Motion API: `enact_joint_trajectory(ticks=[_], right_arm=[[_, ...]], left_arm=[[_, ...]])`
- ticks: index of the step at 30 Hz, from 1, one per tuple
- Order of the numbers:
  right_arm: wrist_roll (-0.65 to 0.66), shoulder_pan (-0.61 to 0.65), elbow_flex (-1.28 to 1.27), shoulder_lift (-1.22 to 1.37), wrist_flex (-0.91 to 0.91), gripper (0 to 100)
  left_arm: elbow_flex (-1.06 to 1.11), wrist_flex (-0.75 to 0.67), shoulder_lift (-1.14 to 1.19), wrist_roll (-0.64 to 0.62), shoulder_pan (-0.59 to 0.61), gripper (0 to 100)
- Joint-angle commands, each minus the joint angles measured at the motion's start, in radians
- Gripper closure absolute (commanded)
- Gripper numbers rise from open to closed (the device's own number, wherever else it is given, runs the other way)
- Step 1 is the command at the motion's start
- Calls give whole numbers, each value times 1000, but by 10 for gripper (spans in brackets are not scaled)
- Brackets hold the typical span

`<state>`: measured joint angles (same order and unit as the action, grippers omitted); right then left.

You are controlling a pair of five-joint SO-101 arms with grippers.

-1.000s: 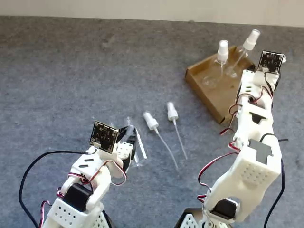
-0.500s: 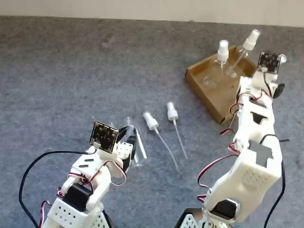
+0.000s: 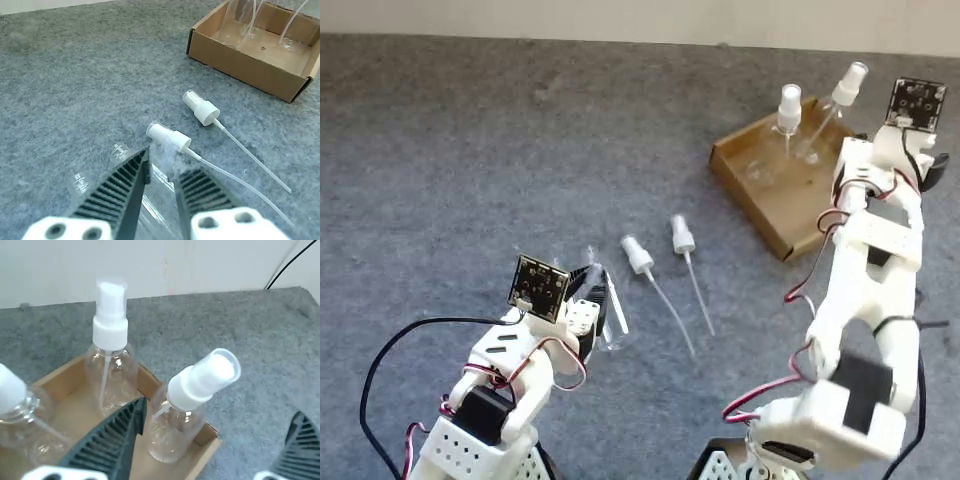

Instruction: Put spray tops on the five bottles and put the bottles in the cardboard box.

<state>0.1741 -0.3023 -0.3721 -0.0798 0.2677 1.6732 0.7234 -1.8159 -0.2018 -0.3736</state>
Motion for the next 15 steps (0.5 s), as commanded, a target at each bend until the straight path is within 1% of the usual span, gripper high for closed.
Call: enact_joint_trajectory(ticks=[1,13,15], right_arm=[[11,-8,15,-183,119,619],[9,18,13,-630,661,619],[6,44,7,-680,739,619]], left_arm=[[21,-3,-2,-3,13,995],[21,2,-4,-3,15,995],[21,2,-4,-3,15,995]])
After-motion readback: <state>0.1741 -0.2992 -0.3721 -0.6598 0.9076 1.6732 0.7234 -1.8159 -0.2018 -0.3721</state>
